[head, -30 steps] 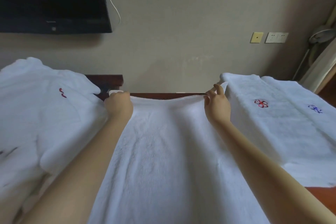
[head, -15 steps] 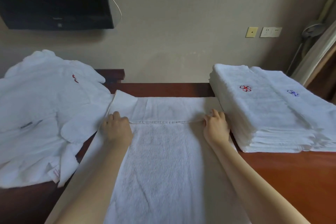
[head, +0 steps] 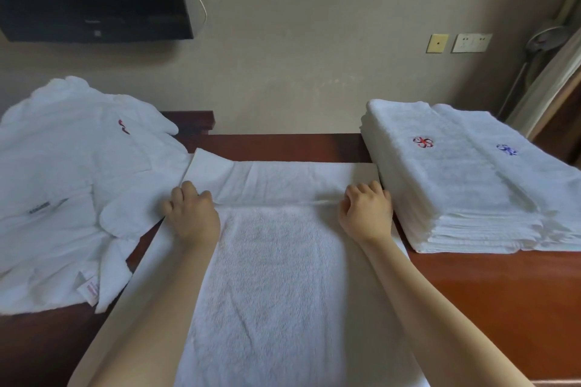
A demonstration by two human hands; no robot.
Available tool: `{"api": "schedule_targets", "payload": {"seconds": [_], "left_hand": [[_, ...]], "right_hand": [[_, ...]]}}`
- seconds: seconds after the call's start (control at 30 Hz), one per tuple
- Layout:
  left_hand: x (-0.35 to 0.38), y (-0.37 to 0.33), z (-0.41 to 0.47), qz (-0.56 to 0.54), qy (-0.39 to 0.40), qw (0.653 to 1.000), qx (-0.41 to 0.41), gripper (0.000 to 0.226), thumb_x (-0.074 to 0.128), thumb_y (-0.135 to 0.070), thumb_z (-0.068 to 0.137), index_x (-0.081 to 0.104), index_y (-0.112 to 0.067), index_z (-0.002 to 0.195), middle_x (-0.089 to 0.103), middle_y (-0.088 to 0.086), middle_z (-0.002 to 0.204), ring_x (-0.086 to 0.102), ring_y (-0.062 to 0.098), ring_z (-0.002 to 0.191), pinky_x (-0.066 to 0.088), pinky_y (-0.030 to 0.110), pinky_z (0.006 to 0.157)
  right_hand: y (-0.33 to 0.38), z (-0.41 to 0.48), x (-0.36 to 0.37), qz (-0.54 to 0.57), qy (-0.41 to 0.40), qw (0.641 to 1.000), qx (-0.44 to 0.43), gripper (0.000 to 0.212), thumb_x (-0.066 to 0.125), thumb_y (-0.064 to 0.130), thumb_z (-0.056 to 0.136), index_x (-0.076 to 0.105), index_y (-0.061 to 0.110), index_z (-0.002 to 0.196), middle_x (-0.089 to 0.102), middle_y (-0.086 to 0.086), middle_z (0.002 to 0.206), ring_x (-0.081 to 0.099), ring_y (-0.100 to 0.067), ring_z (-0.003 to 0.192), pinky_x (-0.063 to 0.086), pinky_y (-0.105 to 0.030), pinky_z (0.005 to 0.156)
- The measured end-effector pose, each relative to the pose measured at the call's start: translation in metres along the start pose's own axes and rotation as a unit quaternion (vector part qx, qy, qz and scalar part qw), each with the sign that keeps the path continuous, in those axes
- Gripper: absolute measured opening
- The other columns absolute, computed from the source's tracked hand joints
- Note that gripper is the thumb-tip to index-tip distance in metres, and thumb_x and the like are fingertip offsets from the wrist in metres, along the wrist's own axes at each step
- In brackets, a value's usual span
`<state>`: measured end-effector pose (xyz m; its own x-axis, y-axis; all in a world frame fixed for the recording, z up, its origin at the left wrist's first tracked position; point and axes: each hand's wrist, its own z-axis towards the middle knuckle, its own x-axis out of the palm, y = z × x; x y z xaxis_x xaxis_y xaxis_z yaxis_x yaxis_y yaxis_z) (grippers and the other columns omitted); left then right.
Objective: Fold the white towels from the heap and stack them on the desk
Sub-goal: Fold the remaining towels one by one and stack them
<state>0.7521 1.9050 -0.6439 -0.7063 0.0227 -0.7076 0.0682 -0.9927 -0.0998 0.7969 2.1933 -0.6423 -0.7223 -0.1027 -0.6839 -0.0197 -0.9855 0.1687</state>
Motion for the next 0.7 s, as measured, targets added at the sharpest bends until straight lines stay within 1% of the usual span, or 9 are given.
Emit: {"api": "schedule_targets", "payload": {"seconds": [0.1,0.17,0.23,0.3,0.37,0.4,0.47,0.57,0.7], "left_hand": [[-0.001,0.001,-0.001,0.010,0.029,0.999,0.027,0.018,0.055,0.013,0.051,0.054,-0.004,0.052,0.048,0.016,0.073,0.052,0.034,0.073,0.034,0.040,0.060],[-0.002,0.000,-0.001,-0.002,0.060,0.997,0.051,0.014,0.059,0.011,0.053,0.059,-0.003,0.057,0.053,0.017,0.081,0.054,0.036,0.080,0.035,0.042,0.064],[-0.003,-0.006,-0.001,-0.042,0.098,0.992,0.075,0.014,0.065,0.009,0.059,0.067,-0.001,0.069,0.060,0.018,0.097,0.055,0.038,0.095,0.038,0.046,0.073],[-0.004,-0.021,0.001,-0.105,0.138,0.979,0.103,0.019,0.064,0.000,0.074,0.070,-0.001,0.092,0.058,0.017,0.122,0.049,0.035,0.118,0.036,0.047,0.087],[-0.003,-0.039,0.000,-0.132,0.231,0.954,0.140,0.036,0.051,-0.023,0.093,0.059,-0.012,0.126,0.034,0.009,0.151,0.025,0.024,0.142,0.026,0.044,0.106],[0.000,-0.045,-0.001,-0.129,0.285,0.936,0.159,0.046,0.043,-0.036,0.097,0.045,-0.020,0.140,0.018,0.003,0.159,0.010,0.020,0.146,0.018,0.044,0.113],[0.006,-0.053,-0.004,-0.094,0.384,0.901,0.180,0.062,0.026,-0.059,0.097,0.018,-0.031,0.151,-0.003,-0.006,0.161,-0.006,0.017,0.148,0.006,0.046,0.117],[0.012,-0.054,-0.007,-0.059,0.427,0.884,0.180,0.071,0.014,-0.069,0.092,0.005,-0.034,0.153,-0.007,-0.008,0.161,-0.007,0.018,0.148,0.002,0.048,0.118],[0.009,-0.058,-0.015,-0.051,0.417,0.893,0.161,0.071,0.011,-0.069,0.091,0.003,-0.034,0.152,-0.008,-0.007,0.161,-0.008,0.018,0.148,0.000,0.050,0.117]], "right_hand": [[0.001,0.001,-0.001,-0.019,0.032,0.999,0.000,0.013,0.050,0.009,0.060,0.055,0.007,0.048,0.046,-0.003,0.046,0.048,-0.029,0.058,0.026,-0.030,0.057],[0.001,0.002,-0.003,-0.017,0.040,0.999,-0.004,0.011,0.052,0.011,0.060,0.056,0.007,0.051,0.048,-0.003,0.049,0.048,-0.028,0.061,0.027,-0.031,0.058],[0.002,0.002,-0.006,0.003,0.045,0.999,-0.005,0.010,0.053,0.012,0.061,0.061,0.007,0.059,0.052,-0.004,0.057,0.049,-0.030,0.065,0.031,-0.033,0.061],[0.005,0.002,-0.007,0.025,0.065,0.998,0.003,0.018,0.054,0.016,0.068,0.068,0.008,0.076,0.061,-0.005,0.073,0.054,-0.032,0.075,0.037,-0.037,0.070],[0.013,-0.001,-0.007,0.027,0.142,0.989,0.029,0.032,0.053,0.023,0.082,0.067,0.011,0.108,0.064,-0.009,0.107,0.055,-0.033,0.102,0.037,-0.041,0.089],[0.017,-0.003,-0.006,0.026,0.200,0.979,0.044,0.040,0.049,0.029,0.089,0.058,0.014,0.125,0.056,-0.009,0.126,0.048,-0.033,0.118,0.032,-0.042,0.099],[0.020,-0.011,0.001,0.015,0.294,0.954,0.056,0.050,0.038,0.044,0.096,0.037,0.022,0.141,0.035,-0.007,0.147,0.026,-0.031,0.138,0.019,-0.049,0.112],[0.013,-0.015,0.006,0.006,0.352,0.935,0.047,0.055,0.025,0.057,0.097,0.027,0.030,0.145,0.019,-0.001,0.155,0.011,-0.030,0.145,0.007,-0.056,0.116],[0.003,-0.012,0.005,0.024,0.357,0.933,0.033,0.056,0.024,0.060,0.096,0.026,0.032,0.145,0.017,0.002,0.156,0.009,-0.027,0.145,0.004,-0.056,0.115]]}}
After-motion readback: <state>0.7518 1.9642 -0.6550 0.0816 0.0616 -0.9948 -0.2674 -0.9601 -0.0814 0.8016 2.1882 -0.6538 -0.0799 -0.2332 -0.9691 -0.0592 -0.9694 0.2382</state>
